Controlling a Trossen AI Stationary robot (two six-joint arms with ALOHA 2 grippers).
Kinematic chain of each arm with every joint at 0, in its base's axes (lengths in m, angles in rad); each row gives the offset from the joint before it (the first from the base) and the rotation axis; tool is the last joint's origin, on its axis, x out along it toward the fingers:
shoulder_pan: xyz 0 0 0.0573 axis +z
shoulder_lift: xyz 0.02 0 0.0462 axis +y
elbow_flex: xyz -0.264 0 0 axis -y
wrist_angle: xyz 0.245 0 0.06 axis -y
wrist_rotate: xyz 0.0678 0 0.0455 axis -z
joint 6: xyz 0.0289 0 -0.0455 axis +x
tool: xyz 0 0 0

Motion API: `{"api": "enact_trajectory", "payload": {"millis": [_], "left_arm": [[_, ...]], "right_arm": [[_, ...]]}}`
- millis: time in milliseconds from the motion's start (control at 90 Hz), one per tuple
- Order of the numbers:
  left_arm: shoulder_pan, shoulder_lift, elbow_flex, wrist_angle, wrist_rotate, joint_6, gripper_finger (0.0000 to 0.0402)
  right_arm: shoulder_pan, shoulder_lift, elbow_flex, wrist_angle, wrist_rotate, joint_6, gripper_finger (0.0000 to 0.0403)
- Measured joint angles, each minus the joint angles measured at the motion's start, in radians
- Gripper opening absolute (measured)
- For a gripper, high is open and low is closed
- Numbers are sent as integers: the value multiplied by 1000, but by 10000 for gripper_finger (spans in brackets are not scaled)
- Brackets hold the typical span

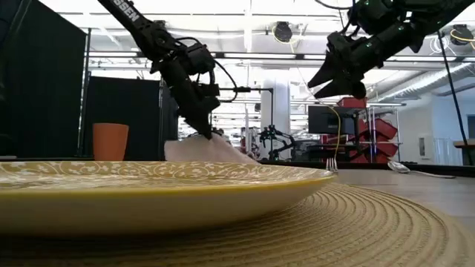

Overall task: Set table place
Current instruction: Fold the light orange napkin on the table

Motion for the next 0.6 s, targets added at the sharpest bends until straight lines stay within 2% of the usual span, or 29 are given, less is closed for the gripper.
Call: {"api": "enact_trajectory", "payload": {"millis": [211,344,600], "left_arm": [[0,0,0,1,20,8,0],[0,0,0,7,-28,7,0],[-8,-23,0,57,-44,-13,0]], "right_arm": [[14,29,1,46,6,-20,210],[19,62,1,55,-1,-15,210],[14,139,1,70,7,8,210]]}}
